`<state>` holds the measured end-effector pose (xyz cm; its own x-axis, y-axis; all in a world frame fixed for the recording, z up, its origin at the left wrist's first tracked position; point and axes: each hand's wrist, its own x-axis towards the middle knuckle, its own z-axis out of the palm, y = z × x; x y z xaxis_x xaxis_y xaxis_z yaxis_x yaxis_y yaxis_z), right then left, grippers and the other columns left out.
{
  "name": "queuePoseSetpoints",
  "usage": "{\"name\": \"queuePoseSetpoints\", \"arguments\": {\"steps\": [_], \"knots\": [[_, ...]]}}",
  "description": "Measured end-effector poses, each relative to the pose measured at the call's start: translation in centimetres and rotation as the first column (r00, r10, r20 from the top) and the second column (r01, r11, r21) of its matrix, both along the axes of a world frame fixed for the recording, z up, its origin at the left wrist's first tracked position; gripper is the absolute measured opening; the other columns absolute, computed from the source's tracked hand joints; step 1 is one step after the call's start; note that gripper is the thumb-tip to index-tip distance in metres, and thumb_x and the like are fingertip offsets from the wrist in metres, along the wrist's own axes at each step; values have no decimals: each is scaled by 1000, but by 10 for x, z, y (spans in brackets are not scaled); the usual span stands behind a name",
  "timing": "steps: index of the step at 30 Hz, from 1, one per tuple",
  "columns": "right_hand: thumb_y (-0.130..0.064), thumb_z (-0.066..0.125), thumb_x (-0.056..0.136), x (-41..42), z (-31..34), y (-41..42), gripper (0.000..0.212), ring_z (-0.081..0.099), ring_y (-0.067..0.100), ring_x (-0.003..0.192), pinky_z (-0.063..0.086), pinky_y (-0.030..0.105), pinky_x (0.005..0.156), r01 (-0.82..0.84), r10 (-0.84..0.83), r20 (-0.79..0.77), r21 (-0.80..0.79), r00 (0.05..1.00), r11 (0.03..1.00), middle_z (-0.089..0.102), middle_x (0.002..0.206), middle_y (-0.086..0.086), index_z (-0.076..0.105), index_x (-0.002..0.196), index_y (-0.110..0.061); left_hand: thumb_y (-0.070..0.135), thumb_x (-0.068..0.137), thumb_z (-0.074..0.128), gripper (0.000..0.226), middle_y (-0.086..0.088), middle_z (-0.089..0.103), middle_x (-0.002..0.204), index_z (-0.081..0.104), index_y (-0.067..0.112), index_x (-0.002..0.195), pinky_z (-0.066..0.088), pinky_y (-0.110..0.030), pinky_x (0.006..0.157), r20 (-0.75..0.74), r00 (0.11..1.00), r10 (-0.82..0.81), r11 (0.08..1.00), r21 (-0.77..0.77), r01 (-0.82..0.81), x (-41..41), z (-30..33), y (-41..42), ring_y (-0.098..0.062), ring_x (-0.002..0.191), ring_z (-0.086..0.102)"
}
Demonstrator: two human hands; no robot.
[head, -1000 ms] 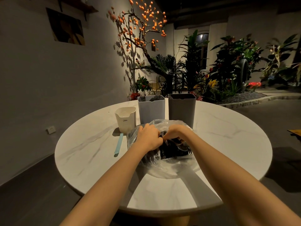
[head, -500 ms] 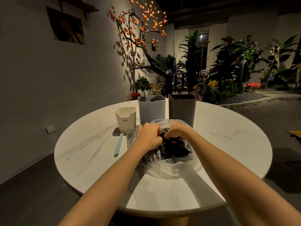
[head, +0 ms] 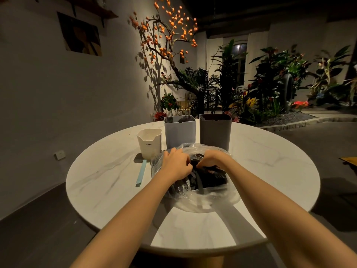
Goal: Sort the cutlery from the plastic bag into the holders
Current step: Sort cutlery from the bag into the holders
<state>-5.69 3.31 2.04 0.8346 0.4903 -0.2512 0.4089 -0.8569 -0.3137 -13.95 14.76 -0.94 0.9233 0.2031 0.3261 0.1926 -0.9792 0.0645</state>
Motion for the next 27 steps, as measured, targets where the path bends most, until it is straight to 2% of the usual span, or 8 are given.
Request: {"name": "queuePoseSetpoints", "arguments": {"steps": [3,6,10,12,16,18,22,27], "knots": [[-25,57,94,1,2,-1,15,51,14,62,44,24,62,29,-28,-10,38,1000,999,56,73,6,57,93,-9,37,96,47,30,-4,55,121,67,23,113,31,-43,104,1,1000,8,1000,-8,-8,1,-1,1,-23,117,42],[-26,61,91,5,0,-2,15,57,18,73,50,28,73,37,-39,27,70,999,997,61,85,9,58,90,-11,36,97,45,30,-4,58,120,67,23,114,31,-42,101,17,1000,9,1000,-15,-8,0,1,-1,-22,115,44],[-18,59,92,4,4,-8,10,51,11,57,43,19,51,27,-27,1,43,1000,999,59,76,6,61,94,-9,33,97,44,29,-3,61,116,67,24,113,32,-42,99,52,999,10,1000,-18,-9,-3,6,-6,-22,113,46],[-15,58,92,1,8,-11,8,50,10,54,40,17,47,3,-3,4,14,1000,1000,57,73,5,60,97,-10,31,97,43,29,-3,63,113,67,24,111,32,-43,98,57,998,10,1000,-17,-9,-4,9,-7,-22,112,47],[-18,66,85,1,12,-15,12,51,16,61,43,25,61,-22,22,6,13,1000,1000,58,73,5,64,94,-11,29,97,43,28,-4,65,107,69,21,104,32,-43,99,82,997,6,999,-45,-3,-5,12,-11,-22,108,49],[-18,65,87,-2,16,-20,10,48,14,58,42,24,59,-13,14,-14,33,1000,999,54,67,4,59,86,-10,28,98,42,29,-4,66,106,70,20,103,32,-44,101,94,996,12,998,-69,-6,-4,13,-13,-21,108,50],[-13,56,89,-8,25,-33,13,39,12,44,31,20,43,-32,33,-42,17,999,999,48,58,5,55,78,-9,19,97,41,28,-6,64,114,66,19,110,30,-46,103,121,992,35,992,-121,-20,-1,16,-17,-24,111,49],[-10,50,91,-11,28,-57,15,38,12,48,32,19,43,-155,166,-71,144,984,977,49,64,4,49,75,-11,10,95,41,37,-7,57,130,56,18,129,32,-45,104,185,981,50,987,-162,-20,-2,20,-23,-27,118,46]]}}
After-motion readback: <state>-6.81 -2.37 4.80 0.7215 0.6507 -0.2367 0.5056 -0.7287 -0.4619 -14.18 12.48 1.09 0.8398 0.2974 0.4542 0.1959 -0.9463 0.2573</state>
